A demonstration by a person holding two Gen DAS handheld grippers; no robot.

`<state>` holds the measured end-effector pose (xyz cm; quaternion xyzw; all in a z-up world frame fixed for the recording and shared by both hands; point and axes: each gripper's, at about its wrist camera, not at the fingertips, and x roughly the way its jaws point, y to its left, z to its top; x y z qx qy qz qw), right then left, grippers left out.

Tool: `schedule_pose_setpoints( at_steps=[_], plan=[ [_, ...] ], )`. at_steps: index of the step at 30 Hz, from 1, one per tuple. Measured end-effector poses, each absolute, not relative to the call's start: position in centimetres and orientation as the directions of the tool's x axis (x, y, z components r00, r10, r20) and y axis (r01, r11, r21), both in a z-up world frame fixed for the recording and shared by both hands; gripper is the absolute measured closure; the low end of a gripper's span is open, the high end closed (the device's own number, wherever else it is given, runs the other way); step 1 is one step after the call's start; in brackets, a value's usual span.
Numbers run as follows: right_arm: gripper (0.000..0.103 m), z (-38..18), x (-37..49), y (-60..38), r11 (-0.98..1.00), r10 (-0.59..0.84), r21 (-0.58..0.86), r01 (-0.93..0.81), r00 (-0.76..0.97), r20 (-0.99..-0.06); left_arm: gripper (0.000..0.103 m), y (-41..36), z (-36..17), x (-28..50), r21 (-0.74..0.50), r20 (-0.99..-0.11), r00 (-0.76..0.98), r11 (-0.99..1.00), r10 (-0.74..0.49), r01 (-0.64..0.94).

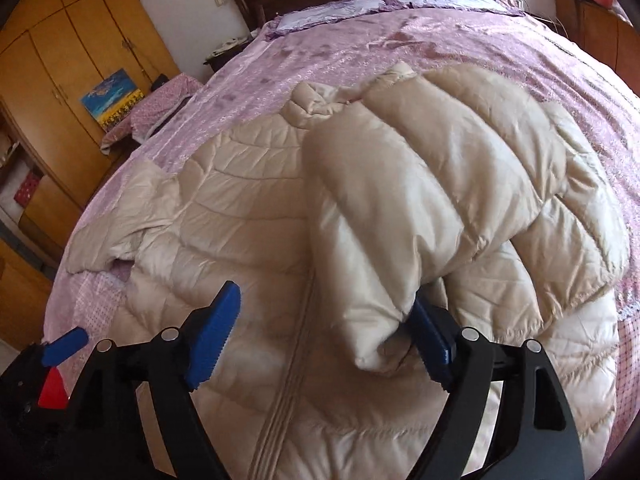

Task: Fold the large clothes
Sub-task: 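Lift the sleeve with the right gripper, fold it across the jacket body, release, then grasp the other jacket sleeve cuff with the left gripper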

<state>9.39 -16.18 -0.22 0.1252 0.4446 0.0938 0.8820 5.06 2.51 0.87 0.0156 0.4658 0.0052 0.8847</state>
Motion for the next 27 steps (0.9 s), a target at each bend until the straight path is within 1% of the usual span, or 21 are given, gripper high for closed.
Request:
schedule_pose_setpoints(
  at_steps=[6,10,13,18,23,27],
  plan=[
    [0.016,2.1,6.7,-17.2,0.956,0.253,0.291,-0.041,0.620,-0.743,0.003,2.2,1.1,5.0,0.037,-0.819,0.573,0.999,0.020,0.019],
    [0.014,3.0,5.1,-19.9,0.964,0.166,0.261,0.052,0.649,-0.742,0.003,1.1,1.5,5.2,0.029,-0.819,0.573,0.998,-0.006,0.052],
    [0.010,2.9,4.2,-22.4,0.957,0.103,0.252,0.140,0.652,-0.751,0.003,-0.5,1.9,5.6,0.023,-0.819,0.573,0.995,-0.035,0.093],
    [0.006,2.8,3.0,-25.7,0.942,0.024,0.237,0.237,0.659,-0.752,0.003,-4.3,2.5,6.8,0.060,-0.815,0.577,0.982,-0.057,0.181],
    [0.005,2.5,2.1,-28.4,0.928,-0.059,0.198,0.315,0.650,-0.758,0.003,-8.5,2.7,8.4,0.087,-0.806,0.586,0.963,-0.083,0.255],
    [0.005,1.8,1.6,-30.2,0.916,-0.083,0.191,0.353,0.631,-0.772,0.003,-11.8,2.4,9.7,0.108,-0.804,0.586,0.947,-0.096,0.304]
  ],
)
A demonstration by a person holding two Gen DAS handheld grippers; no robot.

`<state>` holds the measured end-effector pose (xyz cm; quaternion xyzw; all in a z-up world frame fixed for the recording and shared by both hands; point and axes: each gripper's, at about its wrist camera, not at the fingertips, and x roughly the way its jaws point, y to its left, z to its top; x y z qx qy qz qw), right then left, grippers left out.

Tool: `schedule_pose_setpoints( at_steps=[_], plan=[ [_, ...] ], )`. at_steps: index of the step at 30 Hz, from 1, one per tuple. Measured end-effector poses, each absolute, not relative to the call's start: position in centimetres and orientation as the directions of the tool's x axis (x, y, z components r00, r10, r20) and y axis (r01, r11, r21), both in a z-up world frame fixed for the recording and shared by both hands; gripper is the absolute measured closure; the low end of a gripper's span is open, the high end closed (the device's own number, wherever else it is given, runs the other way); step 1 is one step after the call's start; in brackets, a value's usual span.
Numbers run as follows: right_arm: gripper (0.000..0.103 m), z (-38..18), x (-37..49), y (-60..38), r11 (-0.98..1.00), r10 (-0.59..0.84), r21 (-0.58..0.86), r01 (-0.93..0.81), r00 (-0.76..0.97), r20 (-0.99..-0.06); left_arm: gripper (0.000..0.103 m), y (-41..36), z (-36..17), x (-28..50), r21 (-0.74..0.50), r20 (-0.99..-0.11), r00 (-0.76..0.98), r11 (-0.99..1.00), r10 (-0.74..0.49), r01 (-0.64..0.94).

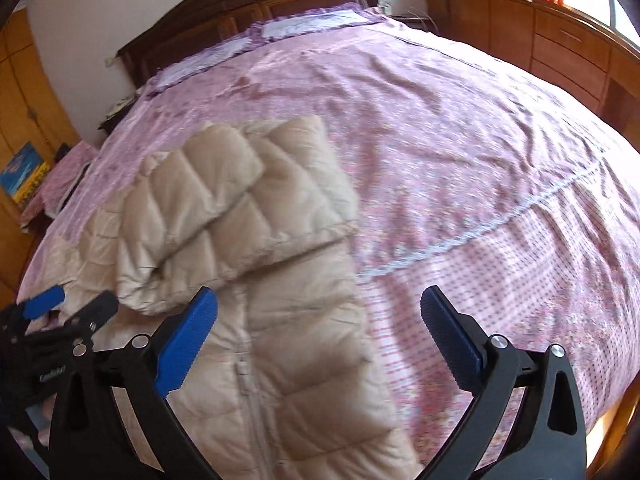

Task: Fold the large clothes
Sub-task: 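Grasp the other jacket sleeve cuff with the left gripper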

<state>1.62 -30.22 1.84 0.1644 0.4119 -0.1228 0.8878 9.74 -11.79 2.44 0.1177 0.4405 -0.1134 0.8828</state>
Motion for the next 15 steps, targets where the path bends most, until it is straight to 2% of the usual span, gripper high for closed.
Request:
schedule_pose_setpoints(
  at_steps=[10,15],
  plan=[
    [0.005,0.6,1.2,-33.0,0.888,-0.107,0.196,0.417,0.601,-0.792,0.003,-17.7,1.7,11.6,0.130,-0.772,0.617,0.914,-0.150,0.384],
    [0.005,0.1,1.1,-33.8,0.875,-0.104,0.210,0.435,0.593,-0.799,0.004,-20.9,1.4,12.5,0.209,-0.737,0.658,0.872,-0.156,0.442]
  ],
)
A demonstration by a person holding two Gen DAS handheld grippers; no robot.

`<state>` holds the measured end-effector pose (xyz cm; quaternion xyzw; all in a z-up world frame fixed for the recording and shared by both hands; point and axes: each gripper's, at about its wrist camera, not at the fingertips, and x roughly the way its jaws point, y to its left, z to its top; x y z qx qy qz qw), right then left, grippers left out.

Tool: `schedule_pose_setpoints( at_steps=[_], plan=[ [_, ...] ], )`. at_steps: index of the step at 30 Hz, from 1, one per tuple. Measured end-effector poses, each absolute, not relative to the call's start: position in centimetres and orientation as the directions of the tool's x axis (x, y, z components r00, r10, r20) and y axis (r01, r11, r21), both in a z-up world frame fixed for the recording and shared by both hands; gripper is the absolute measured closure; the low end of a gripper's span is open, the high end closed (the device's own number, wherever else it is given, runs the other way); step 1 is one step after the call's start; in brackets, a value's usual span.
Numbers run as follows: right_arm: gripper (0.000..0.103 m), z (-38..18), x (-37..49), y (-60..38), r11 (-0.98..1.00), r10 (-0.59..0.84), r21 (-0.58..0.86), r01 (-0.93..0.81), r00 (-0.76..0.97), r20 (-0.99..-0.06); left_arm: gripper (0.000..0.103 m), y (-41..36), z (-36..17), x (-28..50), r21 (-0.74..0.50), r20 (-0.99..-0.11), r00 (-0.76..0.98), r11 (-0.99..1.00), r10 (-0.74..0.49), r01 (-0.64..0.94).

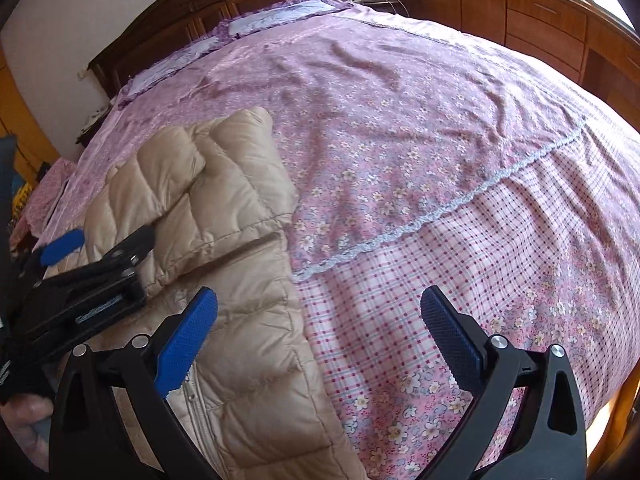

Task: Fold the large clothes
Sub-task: 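Grasp the other jacket sleeve cuff with the left gripper, then fold the held sleeve across the jacket body with the left gripper, release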

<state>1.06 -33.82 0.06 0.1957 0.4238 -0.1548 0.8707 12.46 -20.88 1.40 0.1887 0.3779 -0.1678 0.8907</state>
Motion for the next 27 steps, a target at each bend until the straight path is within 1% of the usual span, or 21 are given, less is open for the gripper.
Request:
schedule_pose_setpoints(
  at_steps=[1,2,3,4,5,6,7,8,10,13,16,21,27],
  plan=[
    [0.005,-0.1,1.0,-34.0,0.872,-0.102,0.214,0.440,0.591,-0.800,0.008,-21.1,1.4,12.6,0.217,-0.733,0.663,0.871,-0.153,0.441],
    [0.005,-0.1,0.8,-34.0,0.870,-0.101,0.216,0.444,0.588,-0.802,0.016,-21.4,1.4,12.7,0.221,-0.728,0.668,0.869,-0.155,0.444],
    [0.005,-0.2,0.7,-34.1,0.868,-0.100,0.218,0.446,0.587,-0.803,0.021,-21.6,1.5,12.8,0.227,-0.722,0.674,0.865,-0.159,0.448],
    [0.005,-0.2,0.7,-34.1,0.868,-0.100,0.219,0.447,0.587,-0.804,0.038,-21.7,1.6,12.8,0.234,-0.718,0.678,0.862,-0.159,0.450],
    [0.005,-0.2,0.6,-34.1,0.867,-0.101,0.218,0.448,0.586,-0.804,0.059,-21.6,1.6,13.0,0.223,-0.722,0.670,0.858,-0.174,0.463],
    [0.005,-0.2,0.6,-34.1,0.867,-0.101,0.218,0.448,0.586,-0.804,0.071,-21.6,1.7,13.1,0.206,-0.728,0.658,0.855,-0.191,0.475],
    [0.006,-0.2,0.6,-34.1,0.867,-0.100,0.219,0.448,0.586,-0.804,0.089,-21.4,1.8,13.2,0.176,-0.739,0.639,0.854,-0.214,0.490],
    [0.006,-0.2,0.5,-34.1,0.866,-0.100,0.220,0.449,0.586,-0.804,0.094,-21.0,2.3,13.2,0.151,-0.741,0.631,0.859,-0.230,0.490],
    [0.006,-0.2,0.5,-33.9,0.865,-0.096,0.224,0.449,0.588,-0.803,0.099,-19.9,3.3,13.1,0.110,-0.729,0.634,0.870,-0.258,0.480],
    [0.005,-0.1,0.6,-33.7,0.864,-0.089,0.234,0.445,0.594,-0.799,0.099,-17.8,5.2,12.9,0.060,-0.697,0.660,0.893,-0.283,0.446],
    [0.005,0.2,0.7,-33.1,0.870,-0.082,0.237,0.432,0.601,-0.795,0.099,-15.8,6.6,13.0,0.039,-0.671,0.686,0.911,-0.280,0.410],
    [0.005,0.7,0.9,-32.2,0.879,-0.075,0.238,0.412,0.613,-0.787,0.099,-11.1,7.5,13.9,0.001,-0.664,0.712,0.952,-0.230,0.307],
    [0.005,0.9,1.2,-31.4,0.888,-0.067,0.235,0.395,0.617,-0.784,0.099,-5.4,5.5,15.1,-0.029,-0.696,0.701,0.982,-0.155,0.188]
  ],
)
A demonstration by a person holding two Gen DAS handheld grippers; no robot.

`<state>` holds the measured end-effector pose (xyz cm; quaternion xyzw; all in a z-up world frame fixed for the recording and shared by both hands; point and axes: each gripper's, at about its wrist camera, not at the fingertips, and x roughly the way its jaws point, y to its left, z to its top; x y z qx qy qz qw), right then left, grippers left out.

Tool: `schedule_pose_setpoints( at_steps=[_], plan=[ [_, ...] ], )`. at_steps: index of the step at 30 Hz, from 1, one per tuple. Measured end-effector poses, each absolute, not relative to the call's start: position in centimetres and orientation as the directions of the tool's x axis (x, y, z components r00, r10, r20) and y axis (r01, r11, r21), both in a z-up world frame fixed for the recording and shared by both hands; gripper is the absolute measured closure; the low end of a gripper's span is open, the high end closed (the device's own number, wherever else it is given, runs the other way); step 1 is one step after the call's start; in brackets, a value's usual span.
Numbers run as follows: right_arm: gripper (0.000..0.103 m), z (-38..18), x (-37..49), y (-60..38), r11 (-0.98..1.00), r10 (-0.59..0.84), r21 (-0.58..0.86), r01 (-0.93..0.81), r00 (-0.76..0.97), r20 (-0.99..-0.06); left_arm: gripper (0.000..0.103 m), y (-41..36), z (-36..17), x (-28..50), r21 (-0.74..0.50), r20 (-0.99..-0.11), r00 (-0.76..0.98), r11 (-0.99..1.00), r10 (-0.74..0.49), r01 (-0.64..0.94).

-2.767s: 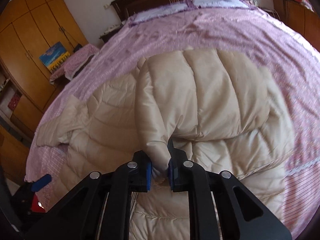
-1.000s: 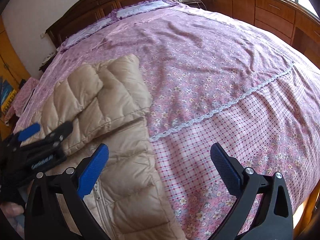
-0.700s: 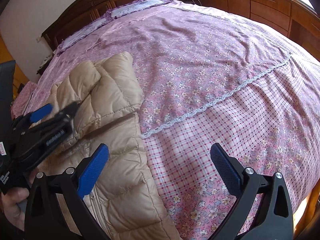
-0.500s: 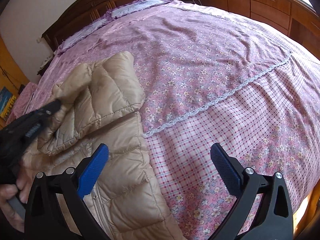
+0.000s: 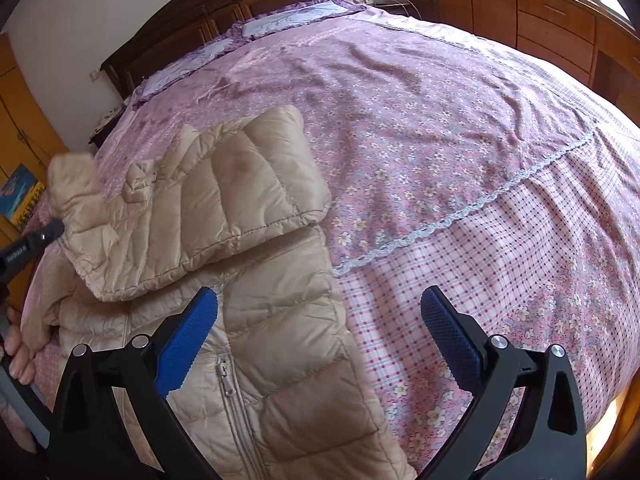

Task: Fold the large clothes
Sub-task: 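Fold the held sleeve across the jacket body with the left gripper, release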

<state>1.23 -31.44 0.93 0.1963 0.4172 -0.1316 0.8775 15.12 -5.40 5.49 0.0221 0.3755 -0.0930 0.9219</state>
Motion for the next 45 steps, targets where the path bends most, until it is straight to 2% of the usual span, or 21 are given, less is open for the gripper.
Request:
schedule_pose_setpoints(
  at_steps=[10,15,16,17,18,19,20,24,28,29,30,31,34,40,45],
  plan=[
    [0.005,0.9,1.4,-30.5,0.887,-0.063,0.241,0.393,0.621,-0.781,0.097,-0.2,0.1,16.2,-0.091,-0.773,0.621,0.991,-0.130,0.094],
    [0.005,1.0,1.3,-30.5,0.886,-0.066,0.242,0.396,0.623,-0.780,0.088,0.8,-1.7,15.4,-0.134,-0.796,0.584,0.987,-0.160,0.087],
    [0.005,1.0,1.3,-30.5,0.885,-0.067,0.242,0.398,0.622,-0.780,0.081,1.1,-1.8,15.2,-0.148,-0.797,0.579,0.985,-0.170,0.085],
    [0.005,0.9,1.3,-30.6,0.884,-0.067,0.241,0.399,0.621,-0.781,0.060,1.5,-1.9,14.9,-0.162,-0.798,0.577,0.984,-0.175,0.075],
    [0.005,0.9,1.3,-30.6,0.884,-0.068,0.240,0.400,0.620,-0.781,0.047,2.0,-1.8,14.6,-0.171,-0.792,0.586,0.983,-0.174,0.061],
    [0.005,0.9,1.3,-30.6,0.884,-0.069,0.240,0.400,0.620,-0.781,0.025,2.4,-1.7,14.3,-0.176,-0.783,0.598,0.983,-0.171,0.051],
    [0.005,0.9,1.3,-30.6,0.884,-0.069,0.240,0.401,0.620,-0.782,0.021,3.0,-1.3,13.8,-0.182,-0.763,0.625,0.983,-0.163,0.035],
    [0.005,0.7,1.6,-30.6,0.885,-0.070,0.237,0.402,0.617,-0.784,0.021,3.8,-0.8,14.1,-0.181,-0.748,0.644,0.983,-0.161,0.037],
    [0.005,0.4,2.2,-30.4,0.888,-0.067,0.234,0.395,0.616,-0.785,0.021,3.8,-1.2,15.8,-0.131,-0.761,0.639,0.991,-0.109,0.013],
    [0.005,0.4,2.3,-30.3,0.890,-0.069,0.231,0.393,0.617,-0.784,0.024,3.7,-1.5,16.4,-0.110,-0.769,0.633,0.994,-0.085,0.000],
    [0.005,0.4,2.5,-30.2,0.892,-0.070,0.228,0.391,0.616,-0.784,0.031,3.6,-1.8,17.0,-0.086,-0.777,0.627,0.996,-0.060,-0.012],
    [0.005,0.4,2.7,-30.1,0.894,-0.070,0.225,0.388,0.617,-0.784,0.052,3.6,-2.0,17.5,-0.072,-0.786,0.615,0.997,-0.053,-0.007],
    [0.005,0.4,3.5,-30.2,0.898,-0.073,0.221,0.381,0.624,-0.778,0.065,3.3,-2.5,18.6,-0.013,-0.798,0.602,1.000,-0.001,-0.014],
    [0.006,0.2,7.2,-30.1,0.907,-0.045,0.244,0.344,0.653,-0.756,0.064,3.1,-3.6,20.9,0.027,-0.825,0.565,0.999,0.034,-0.021],
    [0.009,-2.1,10.7,-29.0,0.933,-0.052,0.176,0.313,0.603,-0.796,0.062,3.2,-4.5,21.5,0.032,-0.835,0.549,0.999,0.038,-0.021]
  ],
)
